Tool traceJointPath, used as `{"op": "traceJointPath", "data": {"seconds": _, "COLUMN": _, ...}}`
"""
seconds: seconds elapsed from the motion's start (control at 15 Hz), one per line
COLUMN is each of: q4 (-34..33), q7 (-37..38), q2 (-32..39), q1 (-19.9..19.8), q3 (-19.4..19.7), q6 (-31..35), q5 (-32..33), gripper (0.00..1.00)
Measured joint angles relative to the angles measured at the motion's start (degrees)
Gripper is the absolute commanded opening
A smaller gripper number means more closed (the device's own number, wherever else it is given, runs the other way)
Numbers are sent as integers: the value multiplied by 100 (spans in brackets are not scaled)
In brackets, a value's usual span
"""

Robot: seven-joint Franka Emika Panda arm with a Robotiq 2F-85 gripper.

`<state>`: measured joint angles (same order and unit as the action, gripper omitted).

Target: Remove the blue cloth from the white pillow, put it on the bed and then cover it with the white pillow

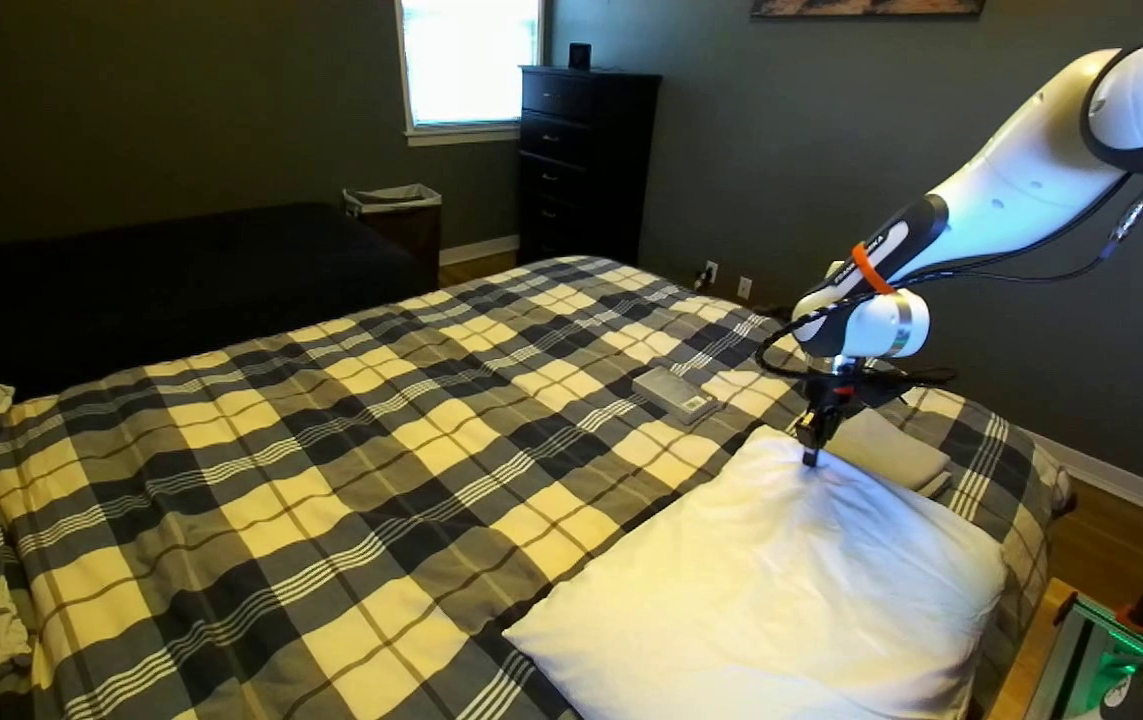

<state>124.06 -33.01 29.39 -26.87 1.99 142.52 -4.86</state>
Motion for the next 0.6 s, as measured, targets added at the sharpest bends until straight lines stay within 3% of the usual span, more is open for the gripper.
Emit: {"op": "traceJointPath", "data": {"seconds": 0.6, "q4": 462, "q7": 1326, "q2": -978, "q1": 944, "q3": 600, "q6": -13, "q5": 884, "gripper": 1}}
